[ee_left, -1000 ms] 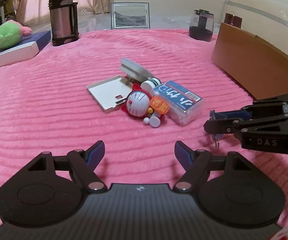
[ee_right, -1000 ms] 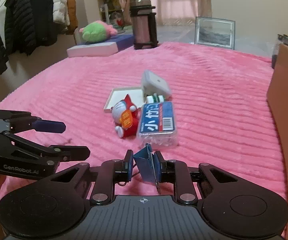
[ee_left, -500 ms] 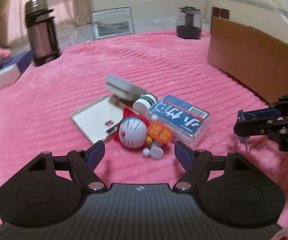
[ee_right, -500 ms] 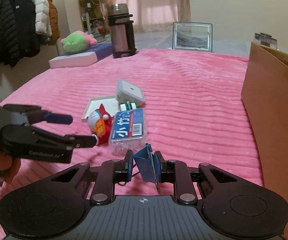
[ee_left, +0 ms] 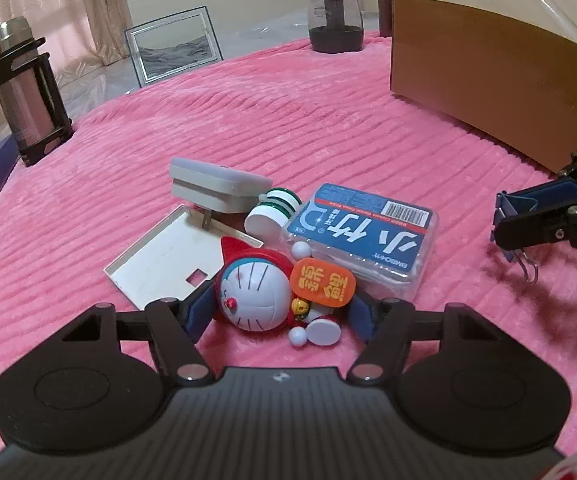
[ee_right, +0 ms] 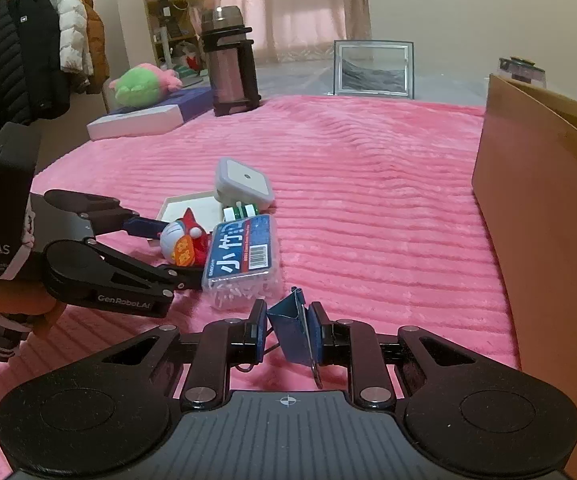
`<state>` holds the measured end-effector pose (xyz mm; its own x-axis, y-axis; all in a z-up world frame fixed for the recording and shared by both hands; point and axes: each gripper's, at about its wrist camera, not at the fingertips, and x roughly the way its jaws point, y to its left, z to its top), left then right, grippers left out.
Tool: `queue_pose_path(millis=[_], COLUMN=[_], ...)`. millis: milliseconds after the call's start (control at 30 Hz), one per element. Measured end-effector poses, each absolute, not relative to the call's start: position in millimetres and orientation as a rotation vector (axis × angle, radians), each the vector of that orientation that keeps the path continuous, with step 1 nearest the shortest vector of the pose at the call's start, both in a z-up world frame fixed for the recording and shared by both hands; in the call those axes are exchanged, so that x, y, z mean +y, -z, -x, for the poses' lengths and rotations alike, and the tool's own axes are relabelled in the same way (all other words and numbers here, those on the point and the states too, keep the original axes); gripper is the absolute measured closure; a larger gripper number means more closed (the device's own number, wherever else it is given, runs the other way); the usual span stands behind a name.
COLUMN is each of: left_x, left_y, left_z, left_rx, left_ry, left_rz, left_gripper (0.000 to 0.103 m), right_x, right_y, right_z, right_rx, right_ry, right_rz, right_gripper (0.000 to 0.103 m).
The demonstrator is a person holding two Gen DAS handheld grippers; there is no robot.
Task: Organize rigid objects
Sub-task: 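Grasp the red Doraemon figurine with the left tool while the right tool holds the clip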
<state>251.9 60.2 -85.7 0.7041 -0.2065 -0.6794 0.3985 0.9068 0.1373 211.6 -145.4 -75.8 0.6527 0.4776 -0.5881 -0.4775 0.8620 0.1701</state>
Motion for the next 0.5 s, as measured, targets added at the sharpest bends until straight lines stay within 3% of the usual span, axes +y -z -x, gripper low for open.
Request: queue_pose_path(millis=[500], left_x=[51.8], left_y=[65.5], left_z=[-153.7], left_rx=[0.765], left_ry=[0.249], left_rz=[-0.095], left_gripper=[0.039], right_x=[-159.7], right_y=[65.7], right_z=[-170.8], right_rx=[0.674], right_ry=[-0.533], right_rz=[-0.044], right_gripper=[0.085])
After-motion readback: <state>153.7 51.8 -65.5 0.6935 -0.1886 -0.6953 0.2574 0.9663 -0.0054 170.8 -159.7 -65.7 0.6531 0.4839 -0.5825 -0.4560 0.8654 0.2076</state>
